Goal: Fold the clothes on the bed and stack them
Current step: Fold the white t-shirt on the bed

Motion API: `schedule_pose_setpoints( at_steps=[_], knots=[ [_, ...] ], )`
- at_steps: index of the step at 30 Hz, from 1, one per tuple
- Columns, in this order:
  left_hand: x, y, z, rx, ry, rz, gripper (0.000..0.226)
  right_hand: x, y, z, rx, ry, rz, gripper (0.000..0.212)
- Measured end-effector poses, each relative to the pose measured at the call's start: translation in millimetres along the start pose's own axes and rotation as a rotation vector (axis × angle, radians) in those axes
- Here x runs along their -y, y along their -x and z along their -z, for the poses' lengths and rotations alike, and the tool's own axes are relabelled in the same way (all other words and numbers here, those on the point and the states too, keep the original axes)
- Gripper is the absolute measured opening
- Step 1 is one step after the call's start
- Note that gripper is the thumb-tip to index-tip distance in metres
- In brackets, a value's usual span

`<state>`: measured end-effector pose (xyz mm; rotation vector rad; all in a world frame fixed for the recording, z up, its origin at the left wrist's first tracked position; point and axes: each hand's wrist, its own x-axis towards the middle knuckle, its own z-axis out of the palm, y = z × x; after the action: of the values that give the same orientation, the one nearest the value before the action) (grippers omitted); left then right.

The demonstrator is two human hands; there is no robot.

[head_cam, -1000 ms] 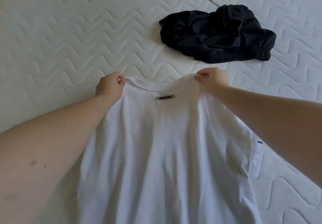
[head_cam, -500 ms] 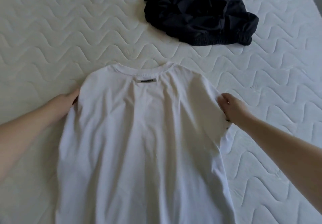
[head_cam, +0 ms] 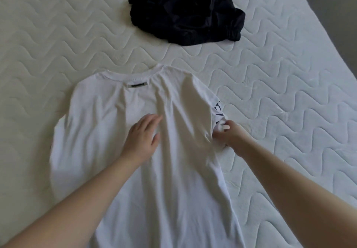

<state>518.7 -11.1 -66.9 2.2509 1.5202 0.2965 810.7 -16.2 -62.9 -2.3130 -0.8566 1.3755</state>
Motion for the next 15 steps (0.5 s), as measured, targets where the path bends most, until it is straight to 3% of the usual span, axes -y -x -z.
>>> schedule_pose_setpoints(
  at_steps=[3,6,10,12,15],
  knots=[
    [-51.1,-34.3,-26.6,0.061,0.007,-0.141,0.053,1.6,5.9,0.4,-0.066,-0.028,0.043,0.022],
    [-78.9,-68.2,-38.2,0.069,0.035,-0.135,0.050,-4.5,6.8,26.6,-0.241,-0.146,0.124,0.011],
    [-97.5,-117.7,-42.6,0.042,-0.007,-0.163,0.046,-20.5,5.0,76.2,-0.508,-0.184,0.310,0.024],
    [-104.4,-142.7,-47.2,0.069,-0.039,-0.169,0.047,-32.7,-1.6,91.7,-0.499,-0.159,0.305,0.029],
    [-112.2,-176.4,-59.8,0.152,-0.123,-0.150,0.053,-53.5,-14.2,97.5,-0.327,-0.309,0.118,0.031]
  ],
)
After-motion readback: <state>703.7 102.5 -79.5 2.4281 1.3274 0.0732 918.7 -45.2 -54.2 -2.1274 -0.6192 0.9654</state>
